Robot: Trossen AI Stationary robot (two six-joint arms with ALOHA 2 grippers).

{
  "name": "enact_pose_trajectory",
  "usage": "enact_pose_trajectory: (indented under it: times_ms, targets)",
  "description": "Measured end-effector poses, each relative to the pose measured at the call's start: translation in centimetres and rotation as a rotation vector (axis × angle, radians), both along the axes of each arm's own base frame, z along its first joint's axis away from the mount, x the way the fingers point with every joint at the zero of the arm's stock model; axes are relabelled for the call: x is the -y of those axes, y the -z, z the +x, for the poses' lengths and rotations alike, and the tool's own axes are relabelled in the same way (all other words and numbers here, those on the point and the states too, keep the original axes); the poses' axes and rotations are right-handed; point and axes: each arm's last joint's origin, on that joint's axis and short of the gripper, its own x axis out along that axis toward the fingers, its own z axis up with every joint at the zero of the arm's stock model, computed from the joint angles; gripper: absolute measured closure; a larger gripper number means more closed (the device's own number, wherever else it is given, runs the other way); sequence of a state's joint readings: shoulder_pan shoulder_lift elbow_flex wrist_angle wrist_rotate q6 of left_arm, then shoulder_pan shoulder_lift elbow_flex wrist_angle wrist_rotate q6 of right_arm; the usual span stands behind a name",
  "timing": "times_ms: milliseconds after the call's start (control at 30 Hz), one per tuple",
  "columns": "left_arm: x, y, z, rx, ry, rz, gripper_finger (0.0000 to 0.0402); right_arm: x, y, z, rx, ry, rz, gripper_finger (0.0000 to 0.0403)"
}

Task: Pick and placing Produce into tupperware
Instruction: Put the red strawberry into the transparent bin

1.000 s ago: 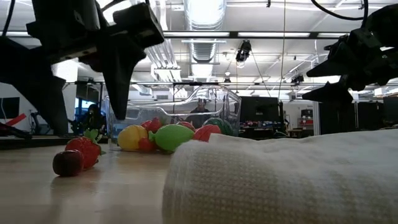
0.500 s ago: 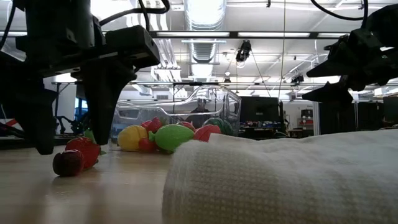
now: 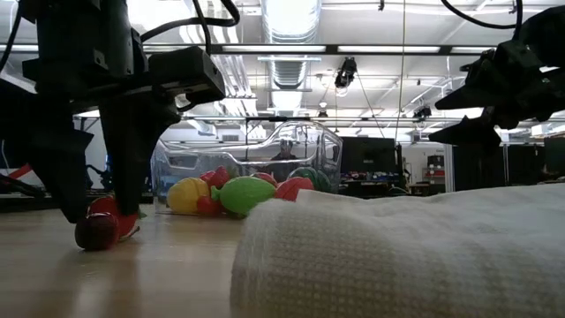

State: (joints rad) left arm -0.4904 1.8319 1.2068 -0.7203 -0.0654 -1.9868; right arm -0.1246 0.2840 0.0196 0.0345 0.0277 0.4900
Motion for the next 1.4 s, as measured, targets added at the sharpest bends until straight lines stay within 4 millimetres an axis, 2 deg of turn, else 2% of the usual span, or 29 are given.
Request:
enact_pose_trajectory:
  times_ms: [300, 533, 700, 867, 967, 1067, 1300, 1400]
  targets:
    - [0.0, 0.0, 0.0, 0.005, 0.001, 0.001, 0.0272, 0.0, 0.0, 0.0, 0.000, 0.000, 0.000, 0.0074]
    - [0.0, -0.3, 0.3, 0.030, 0.000, 0.021, 0.0282, 0.0, 0.0, 0.0, 0.000, 0.000, 0.000, 0.0074]
    - [0.3, -1.3, 0.9, 0.082, 0.022, 0.037, 0.0282, 0.0, 0.0, 0.0, 0.000, 0.000, 0.000, 0.0074]
    - [0.8, -3.8, 2.2, 0.190, 0.071, 0.107, 0.0282, 0.0, 0.0, 0.0, 0.000, 0.000, 0.000, 0.0074]
    - [0.8, -4.5, 2.2, 0.178, 0.094, 0.117, 0.0282, 0.0, 0.0, 0.0, 0.000, 0.000, 0.000, 0.0074]
    - [0.6, -4.1, 1.6, 0.107, 0.113, 0.131, 0.0282, 0.0, 0.0, 0.0, 0.000, 0.000, 0.000, 0.0074]
    - [1.5, -4.1, 1.3, 0.126, 0.269, 0.133, 0.0282, 0.0, 0.0, 0.0, 0.000, 0.000, 0.000, 0.0074]
    - [1.7, -4.2, 1.5, 0.147, 0.444, 0.177, 0.0282, 0.0, 0.0, 0.0, 0.000, 0.000, 0.000, 0.0074]
